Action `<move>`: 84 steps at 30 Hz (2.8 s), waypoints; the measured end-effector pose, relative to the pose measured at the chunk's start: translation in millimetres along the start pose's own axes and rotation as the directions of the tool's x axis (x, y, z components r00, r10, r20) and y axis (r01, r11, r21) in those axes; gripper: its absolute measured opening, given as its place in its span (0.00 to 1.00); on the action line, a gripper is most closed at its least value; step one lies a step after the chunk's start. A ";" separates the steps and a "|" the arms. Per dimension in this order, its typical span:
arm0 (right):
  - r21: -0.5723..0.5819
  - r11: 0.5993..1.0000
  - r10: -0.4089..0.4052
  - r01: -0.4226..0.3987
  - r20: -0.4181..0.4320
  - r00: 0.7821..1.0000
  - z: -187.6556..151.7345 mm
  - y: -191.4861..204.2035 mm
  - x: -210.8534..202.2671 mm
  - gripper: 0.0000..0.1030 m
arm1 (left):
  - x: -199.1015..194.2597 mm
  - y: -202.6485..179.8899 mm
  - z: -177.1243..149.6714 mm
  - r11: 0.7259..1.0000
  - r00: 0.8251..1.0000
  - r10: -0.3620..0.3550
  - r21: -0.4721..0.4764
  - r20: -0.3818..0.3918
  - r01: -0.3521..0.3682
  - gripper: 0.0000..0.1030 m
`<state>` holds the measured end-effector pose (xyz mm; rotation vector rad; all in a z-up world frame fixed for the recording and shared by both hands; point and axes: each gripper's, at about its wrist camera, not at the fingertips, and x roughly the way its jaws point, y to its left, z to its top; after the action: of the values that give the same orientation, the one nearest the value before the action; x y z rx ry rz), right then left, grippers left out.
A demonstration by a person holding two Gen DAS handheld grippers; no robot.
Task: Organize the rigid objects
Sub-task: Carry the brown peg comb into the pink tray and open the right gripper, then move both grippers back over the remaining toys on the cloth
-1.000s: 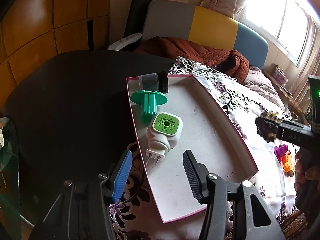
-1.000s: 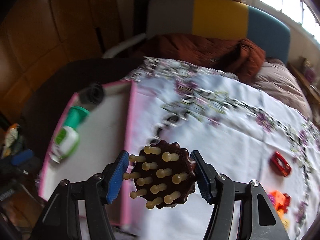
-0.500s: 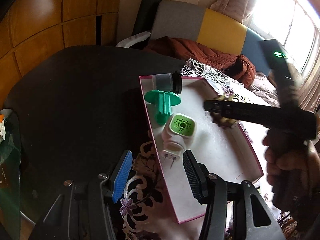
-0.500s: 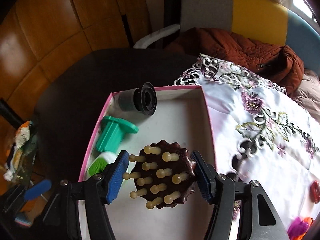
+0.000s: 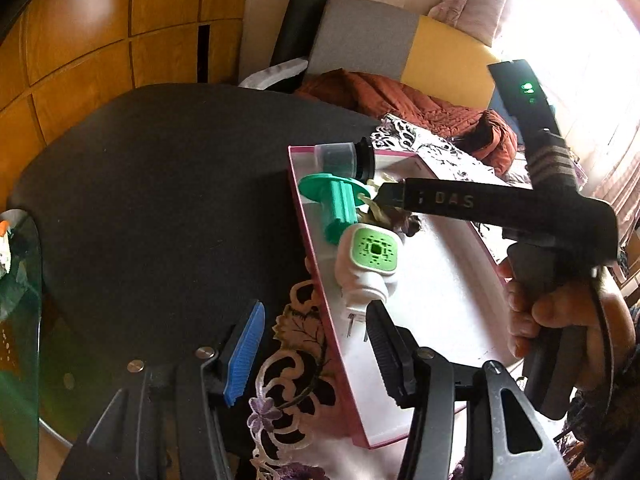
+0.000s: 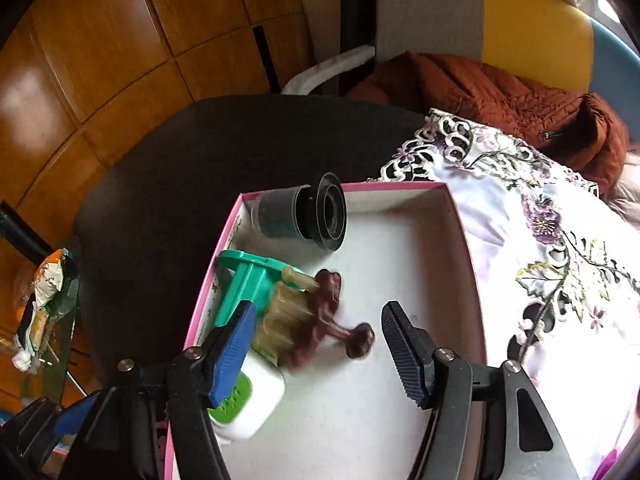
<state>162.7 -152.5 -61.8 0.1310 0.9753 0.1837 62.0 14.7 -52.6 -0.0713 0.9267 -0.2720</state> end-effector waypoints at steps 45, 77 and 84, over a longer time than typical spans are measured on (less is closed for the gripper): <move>0.445 0.830 -0.455 0.336 0.191 0.870 -120.5 -233.1 -226.4 0.81 | -9.5 -116.9 -5.7 0.950 0.993 -0.117 0.290 -0.019 0.118 0.52; 0.841 0.491 -0.527 0.226 0.080 0.846 -204.3 -351.3 -252.4 0.82 | 68.0 -372.2 -50.5 0.673 0.888 -0.319 0.581 -0.332 0.459 0.52; 0.834 0.506 -0.506 0.220 0.081 0.859 -201.8 -351.6 -247.7 0.82 | 94.6 -400.5 -46.0 0.671 0.892 -0.302 0.590 -0.335 0.449 0.52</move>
<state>-106.9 -543.0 -41.1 0.7726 0.6658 -0.7078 -1.4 -393.4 -83.0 0.4362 0.9750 -1.0096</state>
